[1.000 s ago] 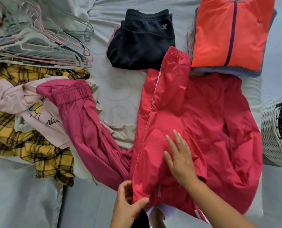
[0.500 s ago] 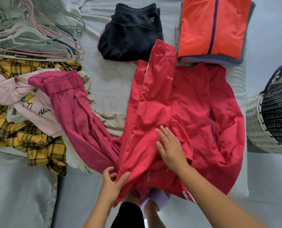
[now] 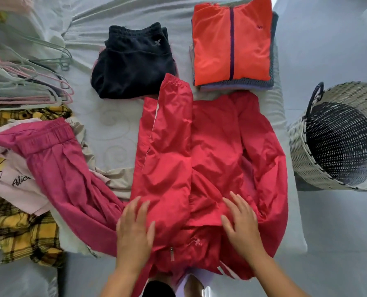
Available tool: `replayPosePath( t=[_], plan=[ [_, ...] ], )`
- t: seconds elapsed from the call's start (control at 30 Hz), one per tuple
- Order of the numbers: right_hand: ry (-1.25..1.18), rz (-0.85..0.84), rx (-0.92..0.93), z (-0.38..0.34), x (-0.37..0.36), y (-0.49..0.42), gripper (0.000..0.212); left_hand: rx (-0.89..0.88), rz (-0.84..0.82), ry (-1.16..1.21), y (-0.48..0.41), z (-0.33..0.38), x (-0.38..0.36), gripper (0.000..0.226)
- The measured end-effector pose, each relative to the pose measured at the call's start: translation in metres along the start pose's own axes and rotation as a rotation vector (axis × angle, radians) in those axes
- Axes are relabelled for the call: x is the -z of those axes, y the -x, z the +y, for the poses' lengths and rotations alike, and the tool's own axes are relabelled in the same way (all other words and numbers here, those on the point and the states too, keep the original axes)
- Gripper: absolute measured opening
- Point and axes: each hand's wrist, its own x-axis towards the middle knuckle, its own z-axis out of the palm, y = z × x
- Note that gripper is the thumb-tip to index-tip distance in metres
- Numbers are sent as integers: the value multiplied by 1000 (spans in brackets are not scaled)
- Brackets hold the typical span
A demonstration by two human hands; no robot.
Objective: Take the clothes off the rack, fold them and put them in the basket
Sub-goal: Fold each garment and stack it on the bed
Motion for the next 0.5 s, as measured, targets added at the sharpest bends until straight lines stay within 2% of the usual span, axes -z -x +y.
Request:
replayPosePath(
  t=[0.03,0.07,0.13,0.2,0.27,0.33,0.4,0.43,0.5],
  plan=[
    [0,99,-50,4,8,-3,56,-163,-11,-8,-25,13,-2,45],
    [5,189,-91,10,15,-7,53,-255,-46,-15,-53,24,-7,45],
    [39,323,-158,22,30,-17,52,-344,-168,-110,-110,45,-12,51],
    [62,411,-299,30,46,-28,63,-401,-323,-305,-156,53,-17,64],
    [-125,378,-572,44,53,-32,90,-275,-513,-414,-186,43,-21,71],
    [-476,289,-848,55,56,-34,112,-87,-589,-501,-202,28,-24,74],
    [-667,251,-947,68,47,-29,117,-13,-598,-556,-208,24,-23,76],
    [-700,230,-948,70,48,-28,106,-36,-534,-564,-211,29,-23,72],
    [-794,146,-951,58,61,-30,70,-215,-281,-496,-225,52,-25,44]
  ],
)
